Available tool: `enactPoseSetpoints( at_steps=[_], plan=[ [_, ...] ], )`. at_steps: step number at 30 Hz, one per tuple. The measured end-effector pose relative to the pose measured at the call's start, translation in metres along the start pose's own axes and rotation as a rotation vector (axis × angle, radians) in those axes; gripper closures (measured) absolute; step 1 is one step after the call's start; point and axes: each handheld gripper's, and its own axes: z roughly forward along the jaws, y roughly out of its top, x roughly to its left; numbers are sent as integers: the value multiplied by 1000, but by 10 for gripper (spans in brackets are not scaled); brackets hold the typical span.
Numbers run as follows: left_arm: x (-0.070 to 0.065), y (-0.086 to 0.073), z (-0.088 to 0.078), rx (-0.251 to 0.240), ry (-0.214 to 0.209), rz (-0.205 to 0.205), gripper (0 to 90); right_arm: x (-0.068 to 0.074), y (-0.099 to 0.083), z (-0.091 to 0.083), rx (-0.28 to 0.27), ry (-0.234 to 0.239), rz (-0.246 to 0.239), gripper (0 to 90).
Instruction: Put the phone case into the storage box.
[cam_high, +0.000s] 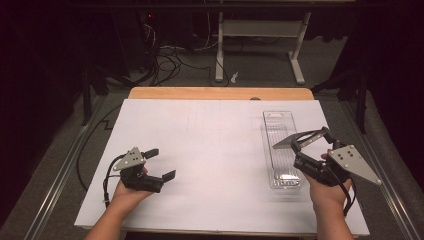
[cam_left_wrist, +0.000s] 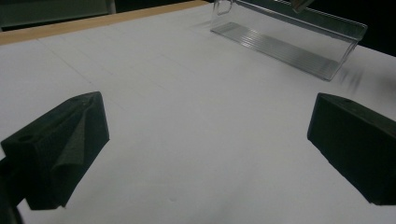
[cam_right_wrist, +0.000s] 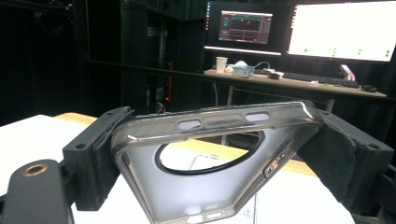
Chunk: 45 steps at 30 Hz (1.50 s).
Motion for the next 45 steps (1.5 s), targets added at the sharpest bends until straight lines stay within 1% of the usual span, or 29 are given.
enactPoseSetpoints(
  at_steps=[6,12,15,19,20,22,28,34,45],
  plan=[
    [0,0,0,-2,-4,0,2,-1,5,12,16,-16,-10,137],
    [0,0,0,-4,-4,-2,2,0,8,24,29,-43,-19,137],
    [0,0,0,-7,-5,-1,2,0,10,31,36,-63,-15,136],
    [1,0,-1,-9,-5,-6,2,0,11,40,54,-76,-21,136],
    [1,0,-1,-10,-5,-7,2,1,11,44,59,-76,-16,136],
    [1,0,-1,-13,-4,-7,2,2,12,48,65,-86,-22,136],
    [0,0,-2,-17,-4,-6,2,4,9,63,92,-101,-11,136],
    [1,0,-3,-24,4,-8,2,5,8,75,111,-128,-4,136],
    [0,0,-2,-13,0,4,2,4,6,95,145,-163,-7,136]
  ],
)
